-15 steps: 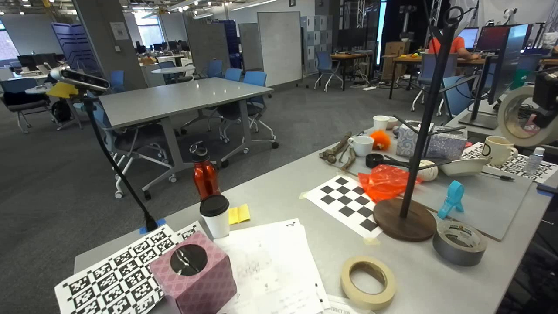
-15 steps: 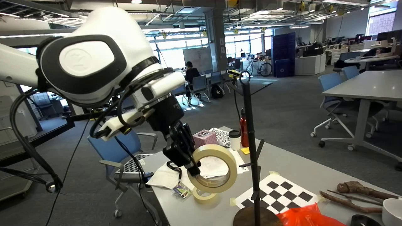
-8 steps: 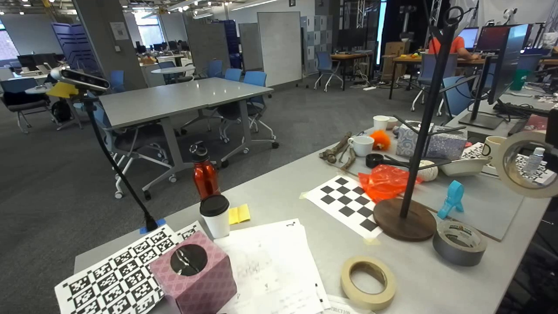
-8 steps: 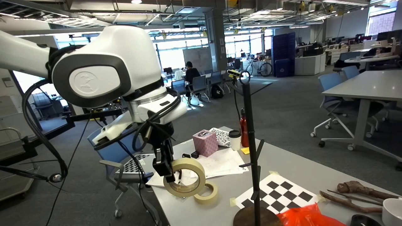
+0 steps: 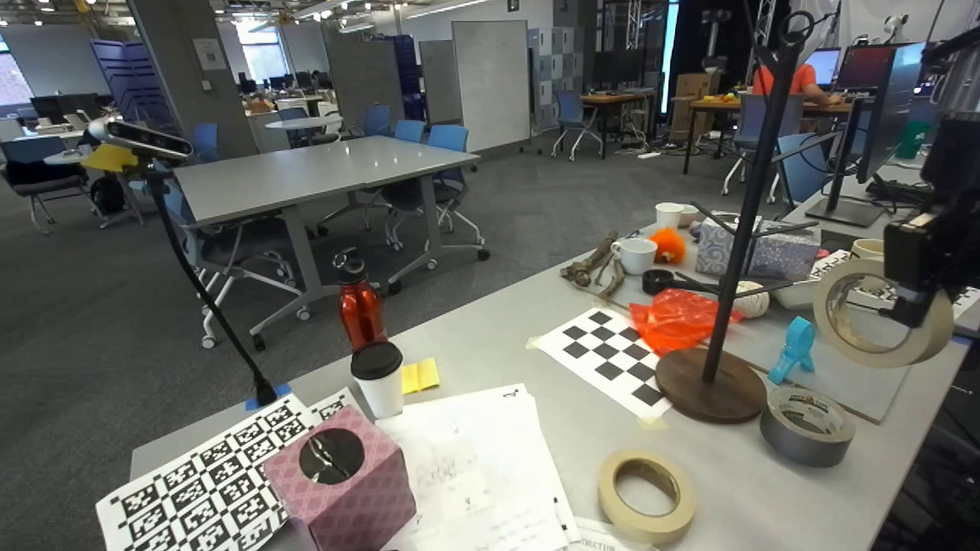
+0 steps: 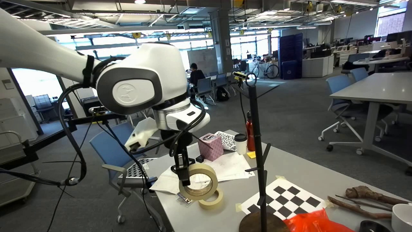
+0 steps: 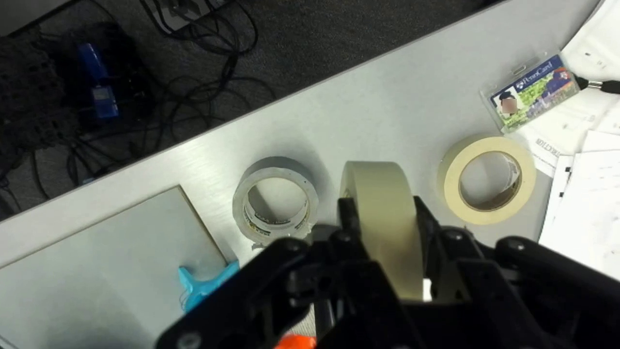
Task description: Remove the masking tape from the object, put it on the table and replace it with the different masking tape from the table
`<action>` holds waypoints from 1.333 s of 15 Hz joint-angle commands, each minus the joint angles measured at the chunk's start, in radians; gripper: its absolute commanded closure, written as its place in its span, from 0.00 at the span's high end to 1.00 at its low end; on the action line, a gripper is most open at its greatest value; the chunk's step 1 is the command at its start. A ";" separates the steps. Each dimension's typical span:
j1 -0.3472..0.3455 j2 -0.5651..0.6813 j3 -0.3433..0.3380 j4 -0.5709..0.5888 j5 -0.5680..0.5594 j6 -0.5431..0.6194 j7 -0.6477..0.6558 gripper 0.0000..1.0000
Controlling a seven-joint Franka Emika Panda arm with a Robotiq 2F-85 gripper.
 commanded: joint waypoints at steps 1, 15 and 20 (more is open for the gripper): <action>0.009 0.114 0.015 0.085 0.001 0.054 -0.006 0.07; 0.087 0.381 0.049 0.187 -0.096 0.193 0.071 0.07; 0.121 0.439 0.048 0.198 -0.082 0.247 0.076 0.07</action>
